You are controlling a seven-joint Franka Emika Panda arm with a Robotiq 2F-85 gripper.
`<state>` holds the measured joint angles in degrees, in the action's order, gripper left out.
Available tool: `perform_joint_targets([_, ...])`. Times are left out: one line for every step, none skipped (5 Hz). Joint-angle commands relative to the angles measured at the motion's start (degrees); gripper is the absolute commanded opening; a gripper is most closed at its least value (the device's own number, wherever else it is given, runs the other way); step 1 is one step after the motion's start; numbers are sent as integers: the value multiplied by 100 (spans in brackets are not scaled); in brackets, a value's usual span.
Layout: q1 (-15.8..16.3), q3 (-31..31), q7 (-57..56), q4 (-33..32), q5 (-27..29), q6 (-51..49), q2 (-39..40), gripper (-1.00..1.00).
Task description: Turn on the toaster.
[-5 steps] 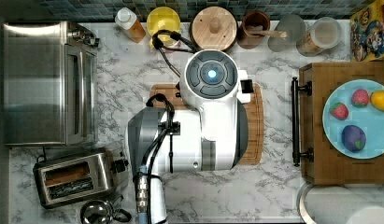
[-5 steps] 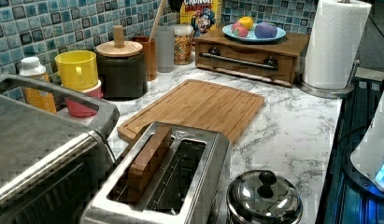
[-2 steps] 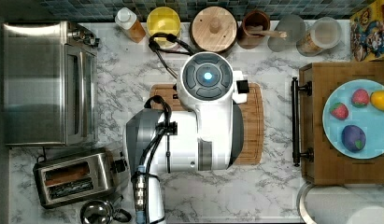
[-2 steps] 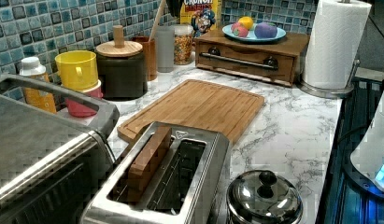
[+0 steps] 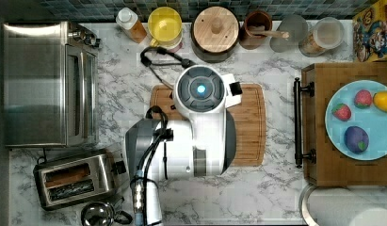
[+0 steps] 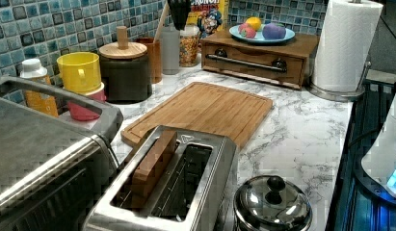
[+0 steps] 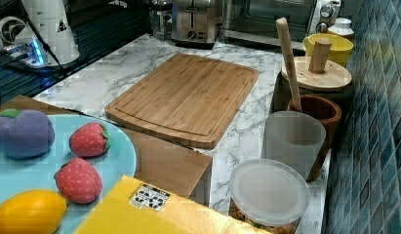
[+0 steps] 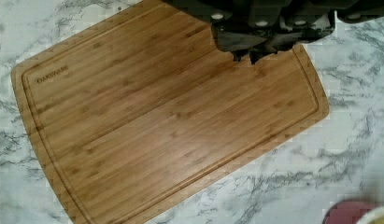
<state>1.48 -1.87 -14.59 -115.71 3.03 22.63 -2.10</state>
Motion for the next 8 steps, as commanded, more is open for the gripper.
perform_joint_targets([503, -339, -1390, -957, 655, 366, -991, -100])
perform_joint_targets([631, -444, -1721, -1359, 759, 540, -1264, -100])
perform_joint_targets([735, -587, -1916, -1531, 888, 431, -1228, -100])
perform_joint_targets([898, -922, -1889, -1807, 961, 310, -1501, -100])
perform_joint_targets([971, -1079, -2009, -1902, 1163, 274, -1585, -100])
perform_joint_targets([1149, -1129, -2124, -2117, 1376, 464, -1721, -100])
perform_joint_targets([1196, -1320, -2105, -2091, 1418, 510, -1599, -100])
perform_joint_targets([1126, -1428, -1943, -2141, 1391, 658, -1487, -100])
